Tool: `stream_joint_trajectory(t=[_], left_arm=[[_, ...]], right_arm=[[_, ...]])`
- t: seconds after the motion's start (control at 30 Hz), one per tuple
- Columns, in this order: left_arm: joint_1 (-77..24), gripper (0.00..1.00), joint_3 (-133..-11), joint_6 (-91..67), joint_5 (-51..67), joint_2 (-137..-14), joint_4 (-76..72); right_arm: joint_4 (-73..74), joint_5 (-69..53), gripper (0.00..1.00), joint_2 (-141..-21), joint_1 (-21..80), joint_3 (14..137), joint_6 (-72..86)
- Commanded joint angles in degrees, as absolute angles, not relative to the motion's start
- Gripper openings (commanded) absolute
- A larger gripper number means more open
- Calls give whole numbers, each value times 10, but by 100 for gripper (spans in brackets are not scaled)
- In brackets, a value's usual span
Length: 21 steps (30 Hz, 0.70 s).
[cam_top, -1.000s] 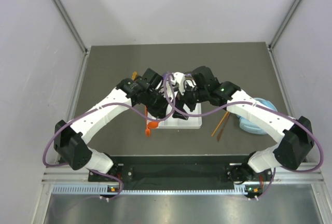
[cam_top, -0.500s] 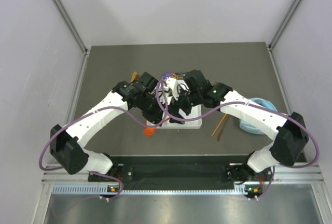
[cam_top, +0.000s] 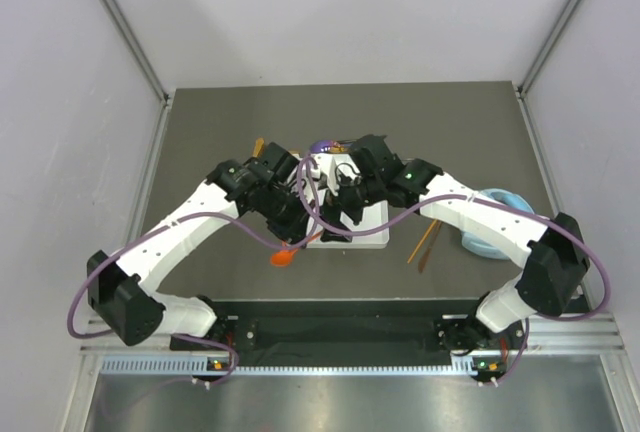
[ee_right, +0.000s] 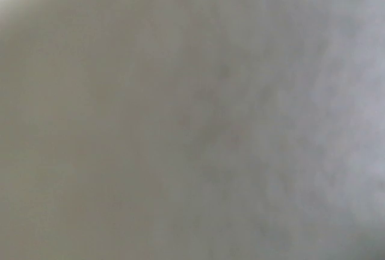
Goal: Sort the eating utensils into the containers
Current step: Move the storage box to the center of the board.
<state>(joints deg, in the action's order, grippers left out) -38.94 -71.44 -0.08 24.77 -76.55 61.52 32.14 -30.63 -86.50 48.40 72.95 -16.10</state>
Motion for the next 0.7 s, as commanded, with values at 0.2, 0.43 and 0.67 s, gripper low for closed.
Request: stream_joint_trajectory(t=[0.2, 0.43, 0.67], left_arm=[[-388, 0, -733, 37, 269, -705, 523], [-368, 0, -722, 23, 188, -698, 503], [-369, 0, -717, 39, 190, -757, 466]], right_arm=[[335, -263, 92, -878, 512, 710, -165], [284, -224, 91, -839, 460, 674, -110], [292, -195, 90, -808, 439, 681, -118]])
